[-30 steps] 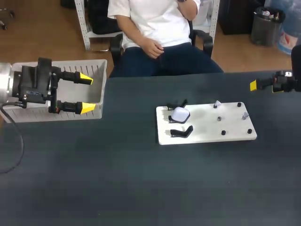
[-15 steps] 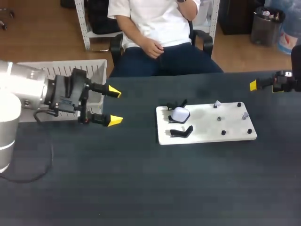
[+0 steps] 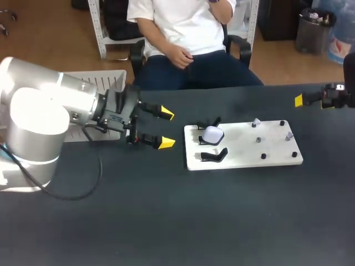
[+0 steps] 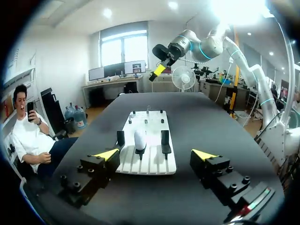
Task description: Pick up each earbud case from the left stands, insert the matching earbuds, close the lid, and place the case in the box.
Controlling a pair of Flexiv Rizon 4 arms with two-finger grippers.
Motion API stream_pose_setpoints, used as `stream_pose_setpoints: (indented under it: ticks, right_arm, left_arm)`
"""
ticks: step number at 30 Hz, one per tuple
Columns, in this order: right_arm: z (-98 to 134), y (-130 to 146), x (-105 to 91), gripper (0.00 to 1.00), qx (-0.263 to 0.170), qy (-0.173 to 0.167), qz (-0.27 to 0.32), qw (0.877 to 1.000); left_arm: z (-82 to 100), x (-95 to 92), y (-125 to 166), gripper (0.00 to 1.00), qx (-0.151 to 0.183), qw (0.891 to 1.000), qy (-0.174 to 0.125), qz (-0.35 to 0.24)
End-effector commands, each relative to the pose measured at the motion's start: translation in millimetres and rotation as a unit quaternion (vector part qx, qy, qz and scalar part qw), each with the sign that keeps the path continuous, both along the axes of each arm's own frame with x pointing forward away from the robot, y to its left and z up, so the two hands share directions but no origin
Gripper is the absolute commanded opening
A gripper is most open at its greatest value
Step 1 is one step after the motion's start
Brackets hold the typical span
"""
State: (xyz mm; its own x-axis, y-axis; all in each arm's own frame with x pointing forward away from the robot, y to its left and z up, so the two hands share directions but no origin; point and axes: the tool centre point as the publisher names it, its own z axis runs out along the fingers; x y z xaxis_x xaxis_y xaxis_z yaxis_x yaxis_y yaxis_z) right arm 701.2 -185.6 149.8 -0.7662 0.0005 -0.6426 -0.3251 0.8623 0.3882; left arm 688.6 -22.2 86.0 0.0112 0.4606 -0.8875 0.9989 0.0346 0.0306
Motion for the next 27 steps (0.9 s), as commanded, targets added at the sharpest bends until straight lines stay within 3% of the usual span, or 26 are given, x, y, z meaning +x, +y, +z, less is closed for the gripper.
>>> stream_pose_setpoints:
  ticks: [1,5,7,27]
  right_arm:
    - [0,0,-0.7,1.0,-0.001,0.0,0.0,1.0]
    - [0,0,-0.7,1.0,-0.001,0.0,0.0,1.0]
    - [0,0,-0.7,1.0,-0.001,0.0,0.0,1.0]
    - [0,0,-0.7,1.0,-0.001,0.0,0.0,1.0]
  left_arm:
    - [-13.9,11.4,-24,1.0,-0.001,1.0,0.014,-0.017]
    - [-17.6,12.4,-30,1.0,-0.006,1.0,0.019,-0.002]
    - [-21.7,12.8,-35,1.0,0.014,0.999,0.021,0.02]
    - [-28.2,18.4,-46,1.0,0.004,1.0,0.021,0.012]
